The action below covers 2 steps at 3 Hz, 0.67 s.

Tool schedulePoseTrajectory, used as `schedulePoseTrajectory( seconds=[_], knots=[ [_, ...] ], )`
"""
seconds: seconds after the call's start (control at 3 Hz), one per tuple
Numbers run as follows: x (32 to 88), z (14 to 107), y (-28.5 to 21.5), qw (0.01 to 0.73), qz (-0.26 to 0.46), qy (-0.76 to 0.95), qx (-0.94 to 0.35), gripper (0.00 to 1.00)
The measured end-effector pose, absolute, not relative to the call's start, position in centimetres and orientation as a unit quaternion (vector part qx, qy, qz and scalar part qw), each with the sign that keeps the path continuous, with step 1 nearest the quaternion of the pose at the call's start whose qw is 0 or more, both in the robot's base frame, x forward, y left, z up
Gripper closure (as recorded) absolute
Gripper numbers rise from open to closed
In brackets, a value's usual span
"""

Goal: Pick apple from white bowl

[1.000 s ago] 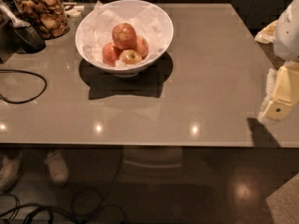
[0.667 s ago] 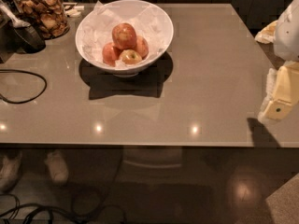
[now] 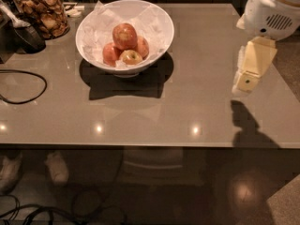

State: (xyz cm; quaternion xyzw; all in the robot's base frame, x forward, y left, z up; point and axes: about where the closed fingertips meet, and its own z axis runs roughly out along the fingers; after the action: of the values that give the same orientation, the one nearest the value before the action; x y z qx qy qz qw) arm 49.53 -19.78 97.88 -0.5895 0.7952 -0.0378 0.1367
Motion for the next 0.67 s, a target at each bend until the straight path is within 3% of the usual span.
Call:
schedulePoseTrajectory(
  seconds=[0.67],
  knots=[
    [51.0,98.2,-18.6,0.165,-0.027,0.807,-0.567,0.00]
  ],
)
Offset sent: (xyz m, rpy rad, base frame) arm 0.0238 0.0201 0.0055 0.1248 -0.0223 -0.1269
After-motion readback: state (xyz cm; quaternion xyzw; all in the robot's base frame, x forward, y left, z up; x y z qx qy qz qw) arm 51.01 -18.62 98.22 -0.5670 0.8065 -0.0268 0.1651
